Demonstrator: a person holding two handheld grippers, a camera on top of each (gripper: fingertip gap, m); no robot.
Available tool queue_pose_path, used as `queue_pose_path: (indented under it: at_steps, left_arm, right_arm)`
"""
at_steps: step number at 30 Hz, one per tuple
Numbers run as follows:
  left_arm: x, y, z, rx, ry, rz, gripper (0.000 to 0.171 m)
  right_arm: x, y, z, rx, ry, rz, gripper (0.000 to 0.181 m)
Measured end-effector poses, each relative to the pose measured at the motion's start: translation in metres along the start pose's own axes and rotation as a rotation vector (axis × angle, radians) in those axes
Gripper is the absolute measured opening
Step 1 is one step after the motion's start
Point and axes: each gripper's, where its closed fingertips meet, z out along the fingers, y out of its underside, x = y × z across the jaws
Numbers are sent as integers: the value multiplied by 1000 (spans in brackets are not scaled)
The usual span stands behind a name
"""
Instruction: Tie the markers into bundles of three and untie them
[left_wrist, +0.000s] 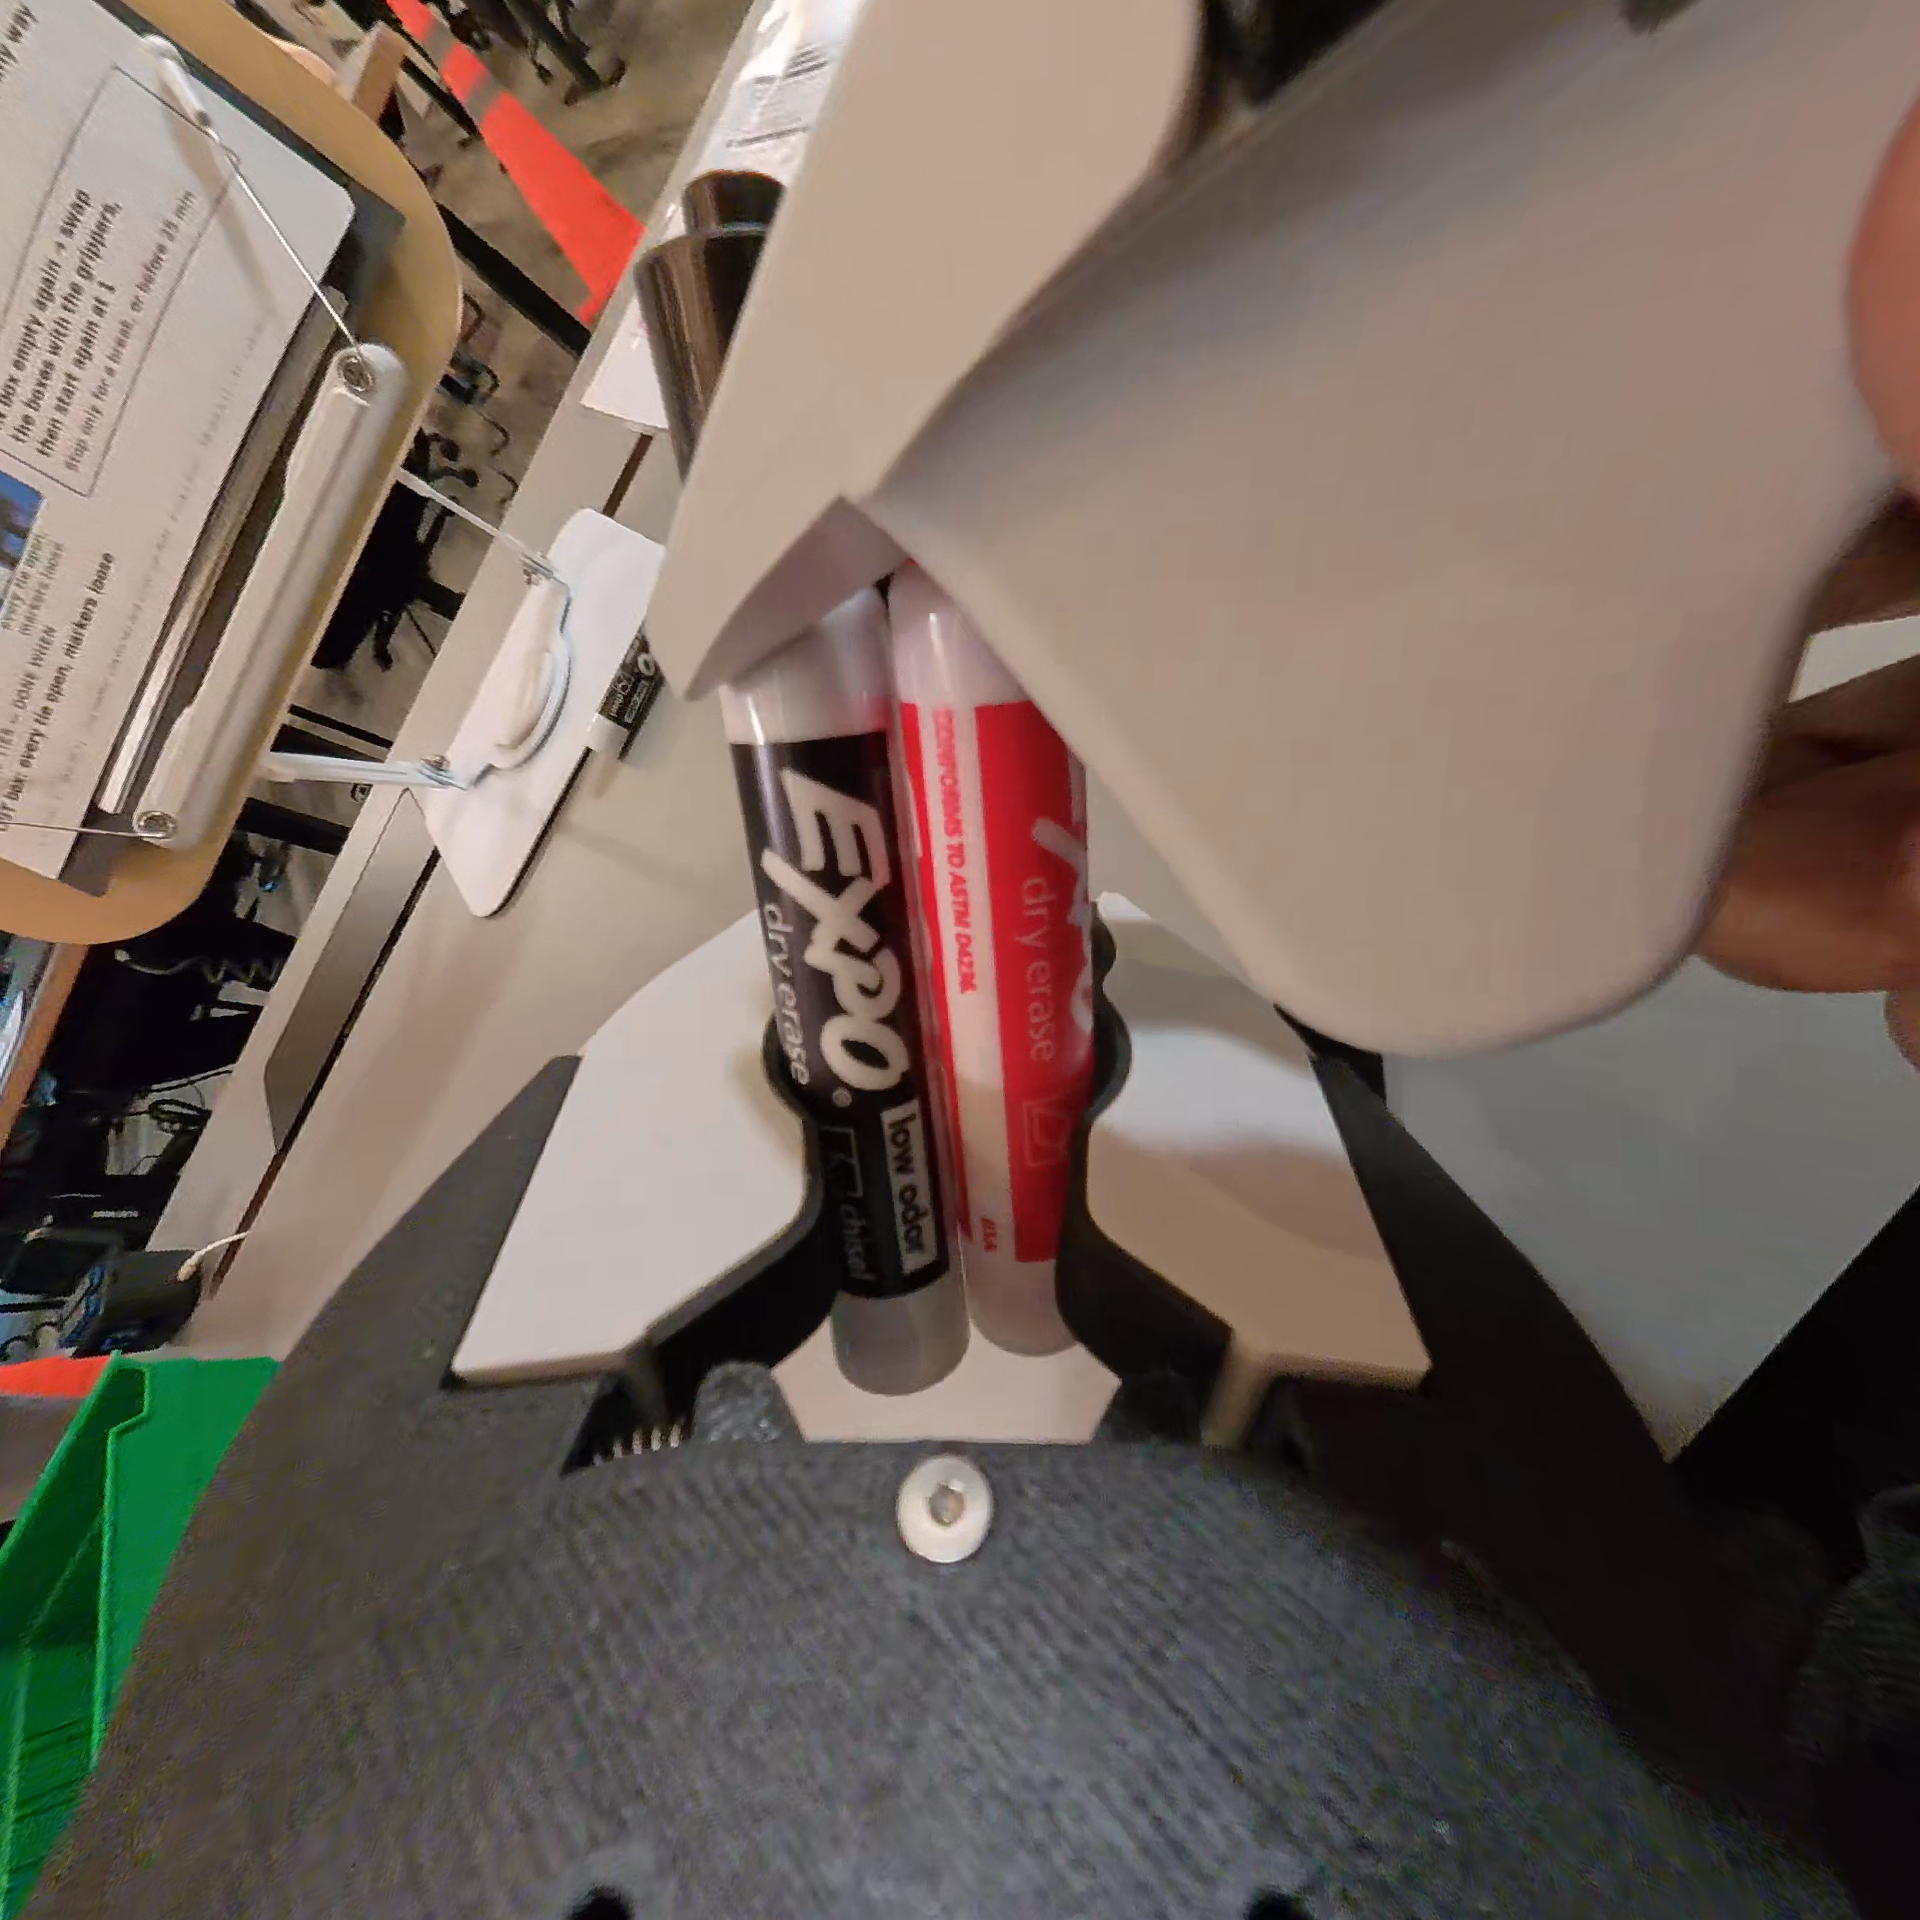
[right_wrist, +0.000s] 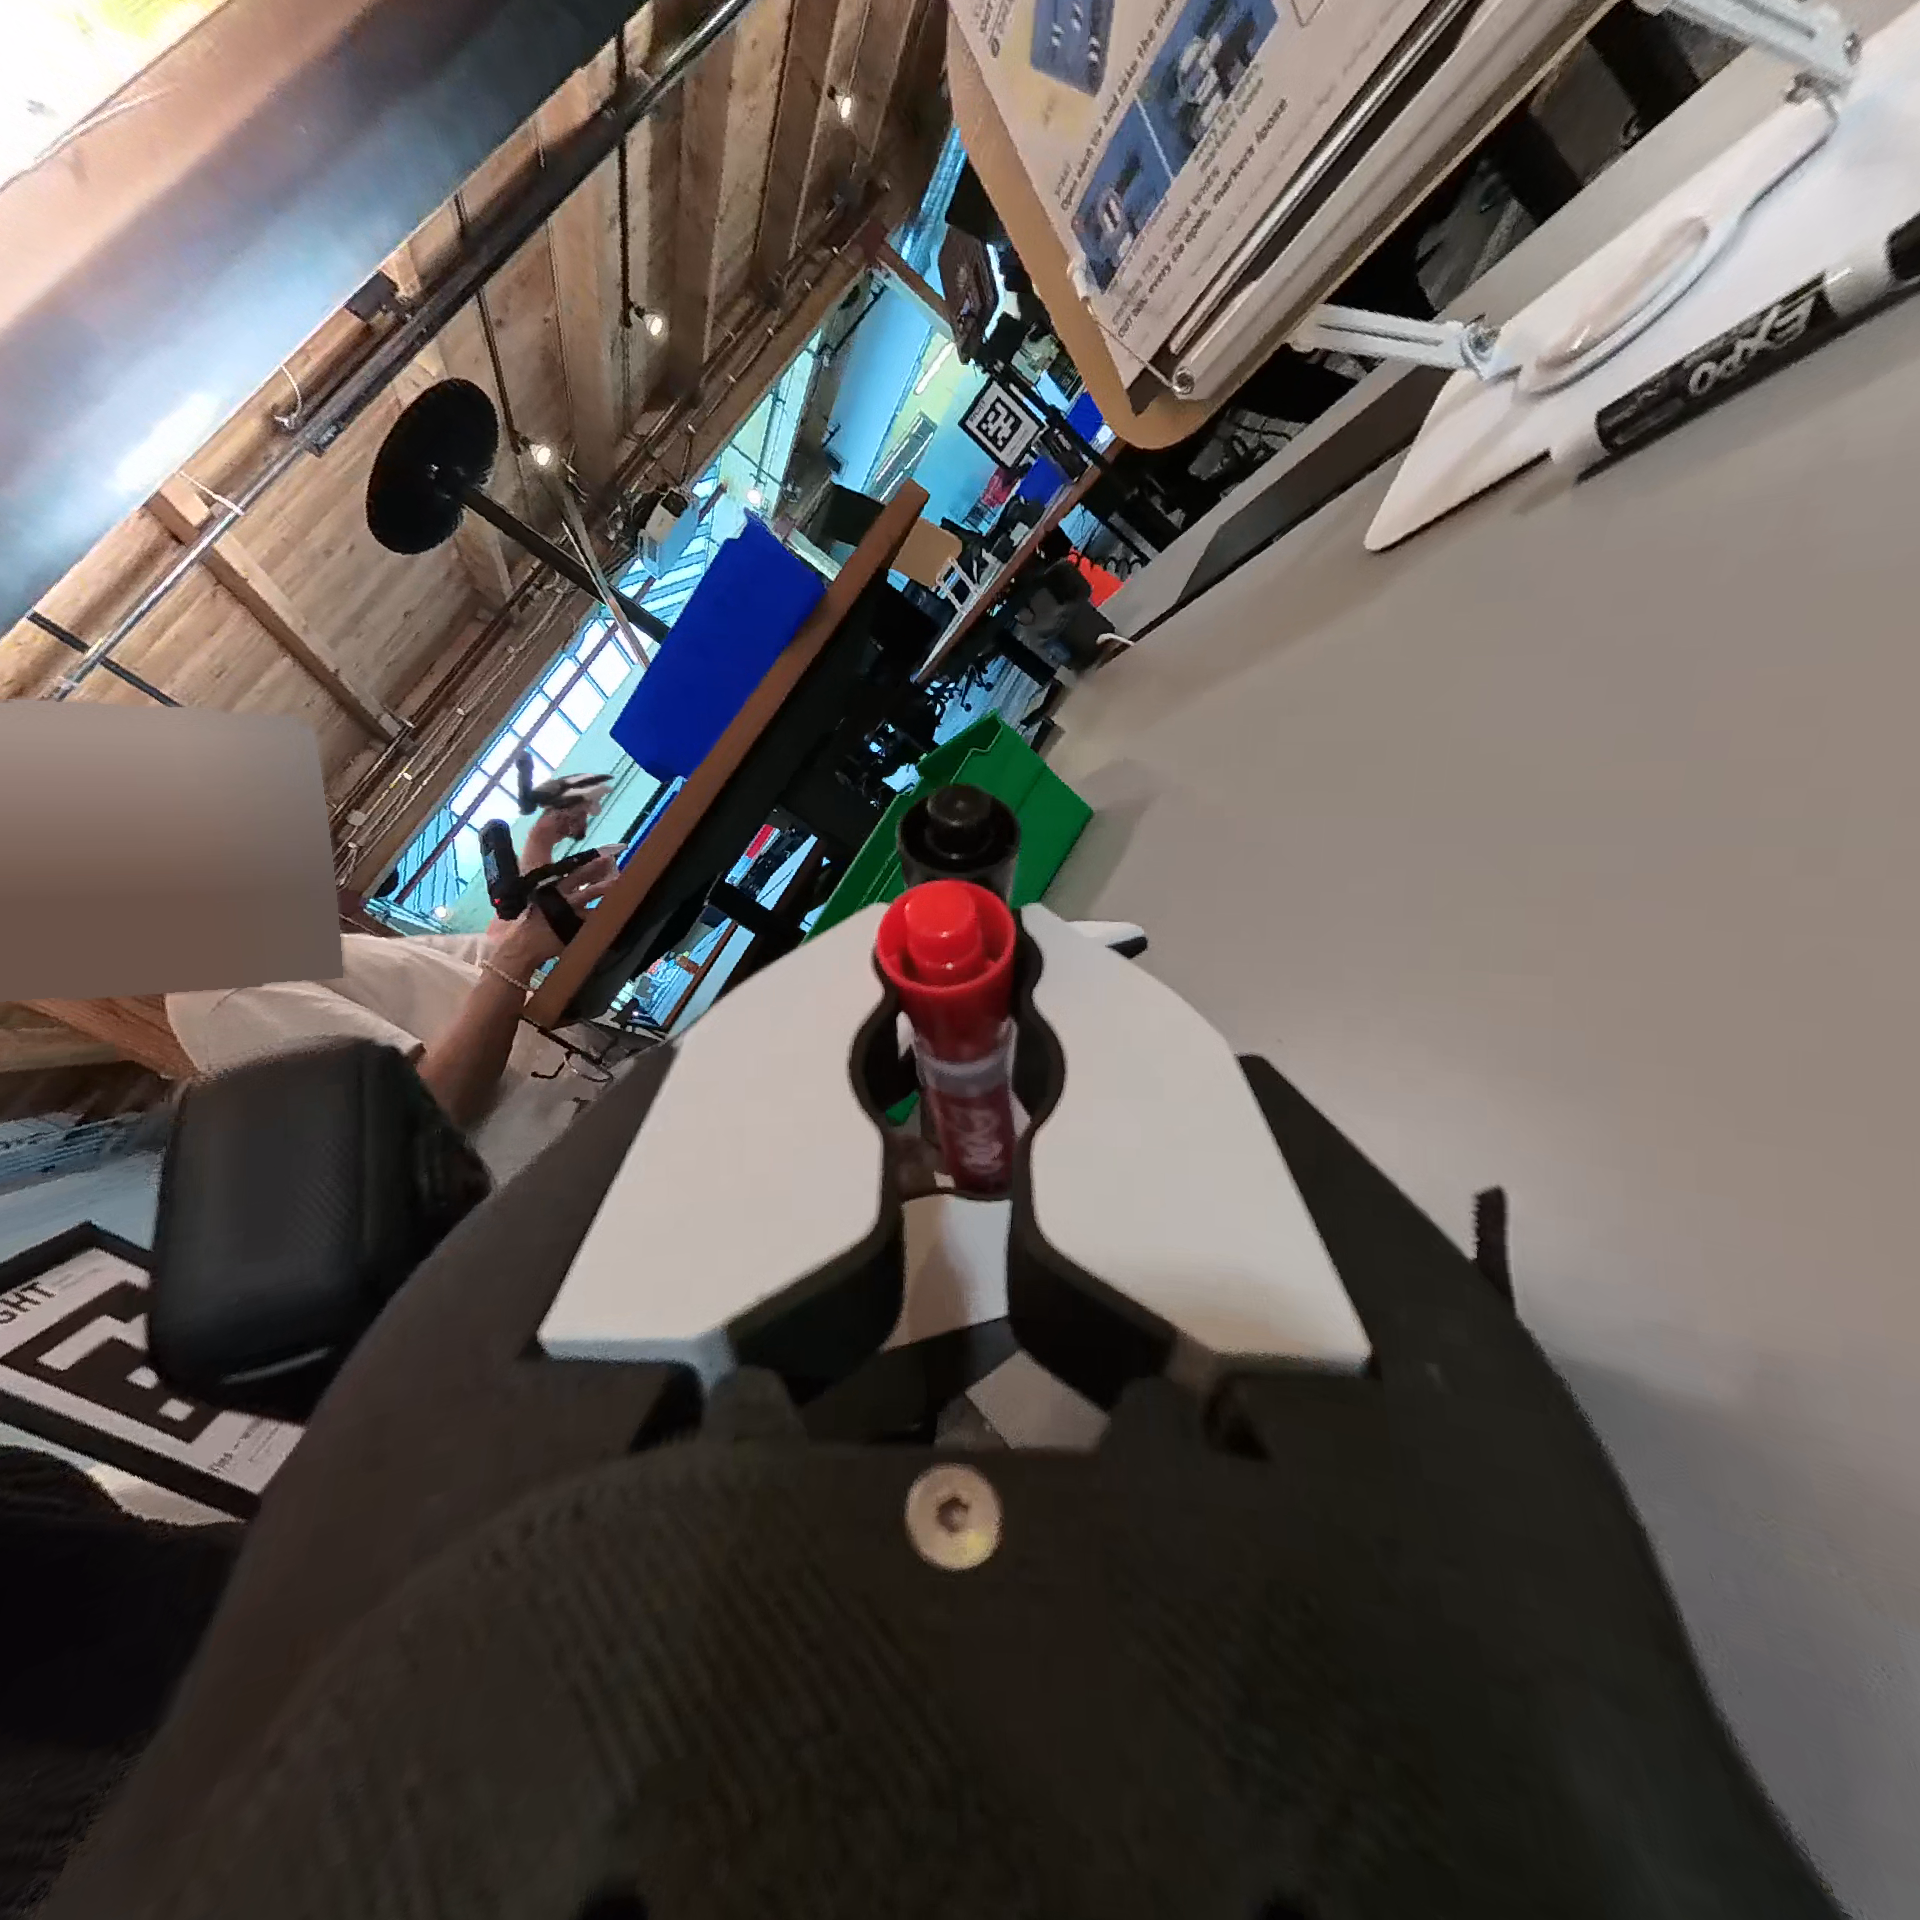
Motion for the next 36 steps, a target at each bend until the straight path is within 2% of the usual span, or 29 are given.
queue_pose_path:
  at_steps: [9, 22, 29, 34, 36]
  left_arm:
    - [2, -2, -1, 22, 0, -1, 45]
    - [-1, 0, 1, 18, -2, 18, 43]
    - [-6, 2, 0, 19, -8, 22, 42]
    - [-8, 12, 3, -11, 28, -5, 42]
    - [-5, 19, 5, -44, 85, -37, 42]
  right_arm:
    - [-1, 1, 0, 15, 36, -71, 17]
    - [0, 4, -1, 19, 54, -78, 18]
    - [-2, 6, 1, -11, 17, -100, 19]
    - [-1, 6, 3, -46, -10, -131, 34]
    - [2, 2, 3, -48, -12, -148, 38]
